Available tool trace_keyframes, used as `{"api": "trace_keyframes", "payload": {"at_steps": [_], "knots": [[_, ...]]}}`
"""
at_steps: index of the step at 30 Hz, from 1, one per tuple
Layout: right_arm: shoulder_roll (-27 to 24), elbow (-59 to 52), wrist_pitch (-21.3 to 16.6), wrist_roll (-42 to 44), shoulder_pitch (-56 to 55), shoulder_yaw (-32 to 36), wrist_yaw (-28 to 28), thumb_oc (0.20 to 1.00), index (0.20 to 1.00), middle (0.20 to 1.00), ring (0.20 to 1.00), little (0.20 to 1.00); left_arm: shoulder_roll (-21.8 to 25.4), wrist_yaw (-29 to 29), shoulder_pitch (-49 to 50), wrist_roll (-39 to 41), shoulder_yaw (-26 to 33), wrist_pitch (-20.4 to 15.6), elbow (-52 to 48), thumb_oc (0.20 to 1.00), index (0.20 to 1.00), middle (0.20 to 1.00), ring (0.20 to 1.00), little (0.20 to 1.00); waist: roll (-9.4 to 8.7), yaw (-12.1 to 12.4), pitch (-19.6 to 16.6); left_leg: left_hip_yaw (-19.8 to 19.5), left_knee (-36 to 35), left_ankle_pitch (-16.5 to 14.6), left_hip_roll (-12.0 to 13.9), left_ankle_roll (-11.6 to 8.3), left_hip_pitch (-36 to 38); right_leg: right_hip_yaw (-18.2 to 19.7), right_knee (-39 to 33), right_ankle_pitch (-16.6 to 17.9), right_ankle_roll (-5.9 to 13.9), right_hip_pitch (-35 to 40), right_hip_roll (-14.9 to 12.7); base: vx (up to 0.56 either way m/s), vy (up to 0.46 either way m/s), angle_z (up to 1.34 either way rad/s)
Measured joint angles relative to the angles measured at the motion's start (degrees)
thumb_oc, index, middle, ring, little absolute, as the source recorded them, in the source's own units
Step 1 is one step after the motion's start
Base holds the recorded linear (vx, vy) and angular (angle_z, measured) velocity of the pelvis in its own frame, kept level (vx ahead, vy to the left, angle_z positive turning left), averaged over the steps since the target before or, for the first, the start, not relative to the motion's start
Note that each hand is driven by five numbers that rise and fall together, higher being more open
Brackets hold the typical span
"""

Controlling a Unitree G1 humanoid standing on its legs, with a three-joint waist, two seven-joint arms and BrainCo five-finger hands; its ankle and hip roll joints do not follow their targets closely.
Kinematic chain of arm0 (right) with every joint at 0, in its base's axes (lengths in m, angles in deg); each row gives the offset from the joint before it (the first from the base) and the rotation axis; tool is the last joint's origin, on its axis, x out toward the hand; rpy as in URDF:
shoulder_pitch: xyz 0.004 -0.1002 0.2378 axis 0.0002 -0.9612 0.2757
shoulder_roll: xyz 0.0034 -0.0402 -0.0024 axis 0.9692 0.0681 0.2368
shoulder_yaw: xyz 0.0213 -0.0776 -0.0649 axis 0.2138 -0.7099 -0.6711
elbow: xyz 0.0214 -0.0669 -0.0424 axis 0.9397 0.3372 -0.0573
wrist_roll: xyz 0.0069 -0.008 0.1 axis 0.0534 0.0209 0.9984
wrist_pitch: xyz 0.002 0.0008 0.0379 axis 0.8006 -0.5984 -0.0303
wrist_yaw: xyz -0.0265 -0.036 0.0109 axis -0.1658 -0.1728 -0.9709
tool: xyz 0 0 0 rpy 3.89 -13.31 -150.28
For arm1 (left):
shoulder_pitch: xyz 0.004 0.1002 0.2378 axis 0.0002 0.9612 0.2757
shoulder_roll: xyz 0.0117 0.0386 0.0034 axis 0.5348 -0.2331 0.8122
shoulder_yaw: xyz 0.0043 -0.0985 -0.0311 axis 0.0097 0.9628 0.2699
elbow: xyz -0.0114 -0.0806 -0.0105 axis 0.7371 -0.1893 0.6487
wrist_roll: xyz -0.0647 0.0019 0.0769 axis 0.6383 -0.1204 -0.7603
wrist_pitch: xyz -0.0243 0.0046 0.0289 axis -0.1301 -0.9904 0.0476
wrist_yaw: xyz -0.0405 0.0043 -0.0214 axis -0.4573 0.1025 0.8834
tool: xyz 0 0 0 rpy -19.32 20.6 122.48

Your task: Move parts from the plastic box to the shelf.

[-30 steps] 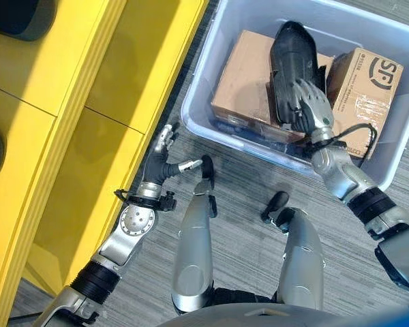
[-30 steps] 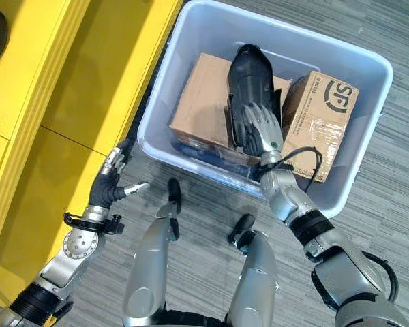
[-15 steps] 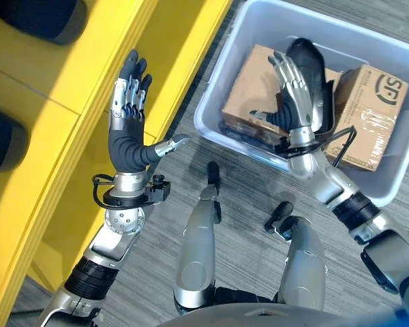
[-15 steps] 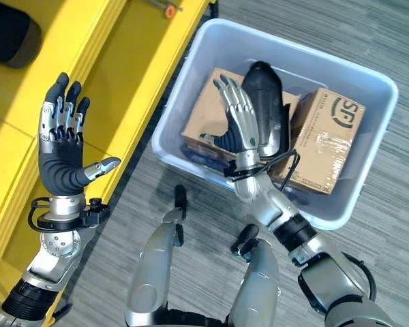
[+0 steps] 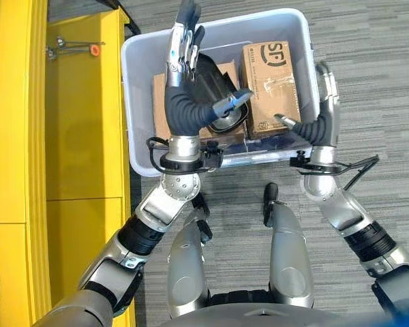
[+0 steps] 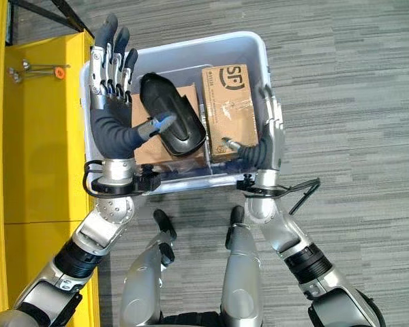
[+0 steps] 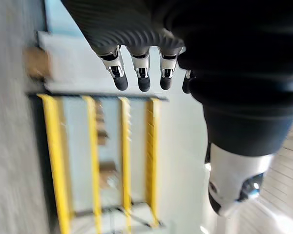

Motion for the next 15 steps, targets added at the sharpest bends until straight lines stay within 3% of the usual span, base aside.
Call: {"api": "trace_keyframes", "payload": {"at_steps": [4,6,8,15], "knots": [[0.2,-1.6,0.6,-0.1,0.8,1.2,-1.7,1.0,1.0,1.0,1.0,1.0,-3.8,9.6,-0.2,2.1,1.3,5.6,5.4,1.0,1.0,1.0,1.0,1.0,-0.07,-0.1,0.0,0.9,0.0,-0.1,0.1,-0.14,-0.3,0.9,0.4,0.0,-0.05,-1.3,0.1,-0.01,-0.058,-0.11],[0.2,-1.6,1.1,-0.1,0.8,1.2,-2.2,1.0,1.0,1.0,1.0,1.0,-4.9,12.6,-0.2,2.3,1.8,6.9,6.2,1.0,1.0,1.0,1.0,1.0,-0.1,-0.1,0.1,0.9,0.0,-0.1,0.1,-0.17,-0.6,0.9,0.6,0.0,-0.13,-1.6,0.2,-0.02,-0.073,-0.01],[0.3,-1.5,1.8,-0.1,0.2,1.3,-2.8,1.0,1.0,1.0,1.0,1.0,-6.2,19.6,0.0,2.2,2.9,8.6,6.8,1.0,1.0,1.0,1.0,1.0,-0.44,0.0,0.3,0.9,-0.3,0.1,0.3,-0.37,-1.0,0.8,0.8,-0.1,-0.28,-2.4,0.4,-0.02,-0.102,-0.02],[0.7,-1.5,3.3,-0.1,0.3,1.4,-2.1,1.0,1.0,1.0,1.0,1.0,-8.7,31.9,1.9,1.1,7.2,11.4,9.1,1.0,1.0,1.0,1.0,1.0,-2.21,0.3,0.9,0.5,-1.0,0.8,1.2,-0.63,-2.8,0.1,0.6,-0.2,-0.55,-3.9,1.3,-0.03,-0.093,0.0]]}}
